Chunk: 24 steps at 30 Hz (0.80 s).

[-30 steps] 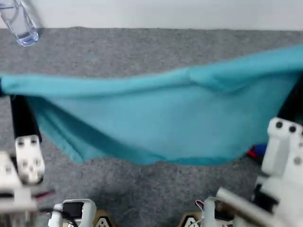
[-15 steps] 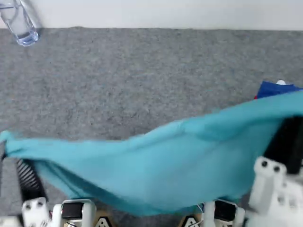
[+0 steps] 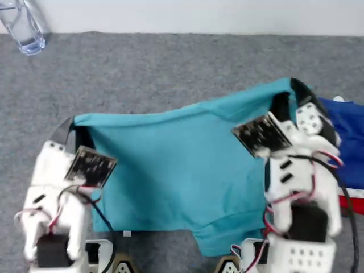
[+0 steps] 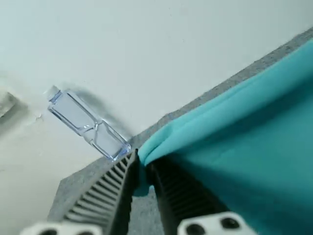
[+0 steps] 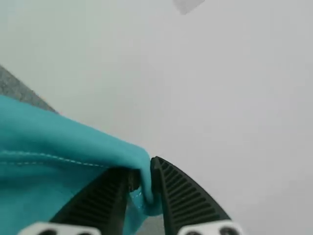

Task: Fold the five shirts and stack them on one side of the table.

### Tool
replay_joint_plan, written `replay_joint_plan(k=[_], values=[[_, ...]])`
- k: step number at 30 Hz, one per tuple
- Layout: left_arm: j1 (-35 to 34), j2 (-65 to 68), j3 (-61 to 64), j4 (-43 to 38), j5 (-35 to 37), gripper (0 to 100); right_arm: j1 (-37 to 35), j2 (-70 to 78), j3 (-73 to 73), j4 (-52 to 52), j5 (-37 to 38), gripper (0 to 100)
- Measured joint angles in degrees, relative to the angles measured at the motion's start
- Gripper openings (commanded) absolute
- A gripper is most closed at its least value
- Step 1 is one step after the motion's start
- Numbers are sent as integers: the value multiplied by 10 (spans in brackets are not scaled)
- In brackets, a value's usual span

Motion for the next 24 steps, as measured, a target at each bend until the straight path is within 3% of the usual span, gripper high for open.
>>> replay_joint_plan(k=[5, 13, 24], values=[[0, 1, 118, -164, 0, 13, -6, 91, 25, -107, 0, 10], [20, 91, 138, -283, -16, 13, -6, 295, 14, -273, 0, 10], [28, 505, -96, -326, -21, 13, -9, 501, -119, -353, -37, 10]])
